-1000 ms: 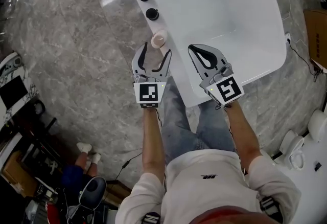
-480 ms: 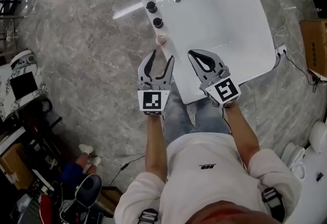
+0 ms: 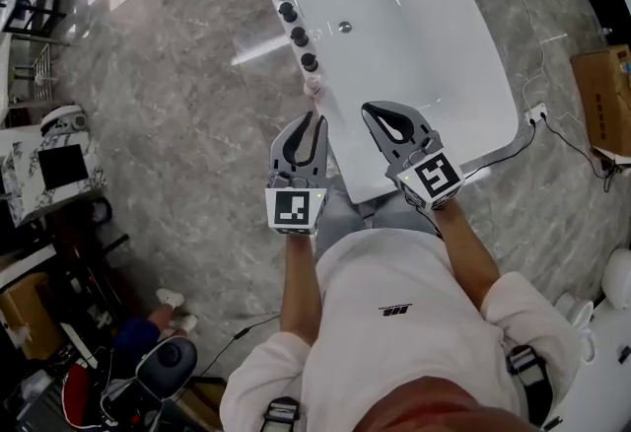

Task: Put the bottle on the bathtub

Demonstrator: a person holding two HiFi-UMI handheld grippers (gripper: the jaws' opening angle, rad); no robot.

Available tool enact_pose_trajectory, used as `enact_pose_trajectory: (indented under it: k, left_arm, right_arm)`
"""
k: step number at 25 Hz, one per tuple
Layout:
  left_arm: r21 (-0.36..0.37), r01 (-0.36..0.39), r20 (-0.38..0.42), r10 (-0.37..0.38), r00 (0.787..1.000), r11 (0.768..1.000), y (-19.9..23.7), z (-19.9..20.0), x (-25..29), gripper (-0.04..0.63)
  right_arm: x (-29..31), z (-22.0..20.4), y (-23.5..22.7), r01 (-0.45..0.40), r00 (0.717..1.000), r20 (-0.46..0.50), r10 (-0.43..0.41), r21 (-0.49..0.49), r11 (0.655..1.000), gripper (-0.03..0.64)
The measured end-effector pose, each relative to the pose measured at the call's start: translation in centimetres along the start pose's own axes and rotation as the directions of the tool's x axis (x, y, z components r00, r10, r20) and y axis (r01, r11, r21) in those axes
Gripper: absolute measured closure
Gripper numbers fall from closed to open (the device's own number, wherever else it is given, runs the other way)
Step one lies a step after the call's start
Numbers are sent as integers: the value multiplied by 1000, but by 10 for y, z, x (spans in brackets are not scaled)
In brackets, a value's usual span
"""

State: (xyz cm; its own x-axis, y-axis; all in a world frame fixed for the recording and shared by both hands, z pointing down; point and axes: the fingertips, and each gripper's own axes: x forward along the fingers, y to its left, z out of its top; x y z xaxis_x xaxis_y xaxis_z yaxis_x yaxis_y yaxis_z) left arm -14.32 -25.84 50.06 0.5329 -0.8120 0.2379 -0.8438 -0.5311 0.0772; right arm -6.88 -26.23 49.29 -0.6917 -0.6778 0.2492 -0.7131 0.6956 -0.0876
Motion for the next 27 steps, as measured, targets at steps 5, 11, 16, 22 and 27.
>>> enact_pose_trajectory:
  k: [5, 11, 16, 22, 27]
  left_arm:
    - [-6, -2, 38, 2, 999, 1000, -21, 30, -25, 575]
    - [35, -2, 48, 0, 999, 999, -30, 42, -38, 583]
    - [53, 5, 58, -8, 998, 999, -32, 45, -42, 583]
    - [56, 5, 59, -8, 998, 998, -36, 46, -42, 583]
    - [55, 8, 63, -11, 998, 998, -40, 46, -41, 583]
  right_arm:
    - [-21, 16, 16, -25, 1000, 11, 26, -26, 999, 623]
    - [-38, 33, 27, -31, 999, 40, 32, -43, 999, 623]
    - [-40, 37, 32, -23, 998, 53, 25, -46, 999, 623]
    - [-42, 38, 31, -27, 998, 63, 30, -59, 998, 623]
    - [-45, 38, 30, -25, 998, 58, 29, -59, 998, 623]
